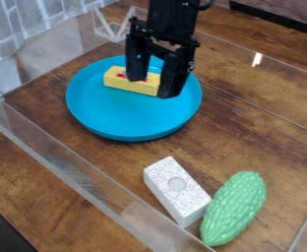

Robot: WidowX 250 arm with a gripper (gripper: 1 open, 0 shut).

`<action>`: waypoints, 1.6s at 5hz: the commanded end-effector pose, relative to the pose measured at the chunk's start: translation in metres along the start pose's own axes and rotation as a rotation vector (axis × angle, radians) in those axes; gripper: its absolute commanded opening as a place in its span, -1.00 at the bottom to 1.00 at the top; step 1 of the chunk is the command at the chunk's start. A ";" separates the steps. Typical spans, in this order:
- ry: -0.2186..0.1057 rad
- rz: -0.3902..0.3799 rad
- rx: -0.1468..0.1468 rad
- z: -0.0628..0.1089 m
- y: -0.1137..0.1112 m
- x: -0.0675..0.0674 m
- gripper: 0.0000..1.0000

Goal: Remove the yellow brick from inside the blue tray and put it on the table

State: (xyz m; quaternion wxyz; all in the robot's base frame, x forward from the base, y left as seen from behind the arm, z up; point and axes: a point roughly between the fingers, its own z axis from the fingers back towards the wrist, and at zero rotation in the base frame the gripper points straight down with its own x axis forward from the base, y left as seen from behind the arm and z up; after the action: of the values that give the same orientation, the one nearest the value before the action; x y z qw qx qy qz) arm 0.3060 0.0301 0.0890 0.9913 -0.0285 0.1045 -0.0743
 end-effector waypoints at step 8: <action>-0.085 0.041 0.011 0.008 0.027 0.021 1.00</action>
State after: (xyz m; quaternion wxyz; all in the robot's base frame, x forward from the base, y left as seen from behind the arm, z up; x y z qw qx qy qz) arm 0.3231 0.0440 0.0755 0.9931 -0.0291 0.0932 -0.0650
